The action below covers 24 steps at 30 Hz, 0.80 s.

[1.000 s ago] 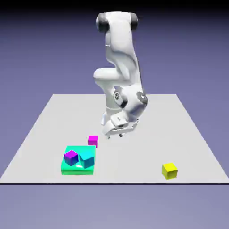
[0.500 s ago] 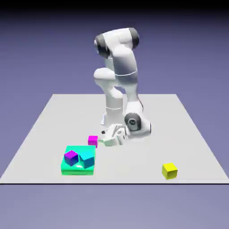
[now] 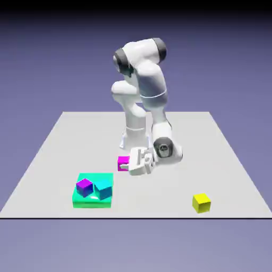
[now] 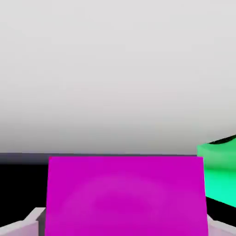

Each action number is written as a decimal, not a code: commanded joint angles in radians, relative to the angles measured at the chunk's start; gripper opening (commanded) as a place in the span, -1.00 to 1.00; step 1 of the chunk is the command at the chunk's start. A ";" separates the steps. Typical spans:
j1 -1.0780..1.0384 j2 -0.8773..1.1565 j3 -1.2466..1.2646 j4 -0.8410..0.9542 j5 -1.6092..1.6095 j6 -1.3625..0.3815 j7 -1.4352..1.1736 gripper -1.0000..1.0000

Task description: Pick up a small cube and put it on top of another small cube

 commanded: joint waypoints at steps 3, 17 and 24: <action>-0.035 -0.071 -0.002 0.031 -0.133 0.041 -0.117 -1.00; -0.190 -0.168 -0.102 0.133 -0.615 0.174 -0.350 -1.00; -0.149 -0.276 -0.034 0.063 -0.489 0.166 -0.379 1.00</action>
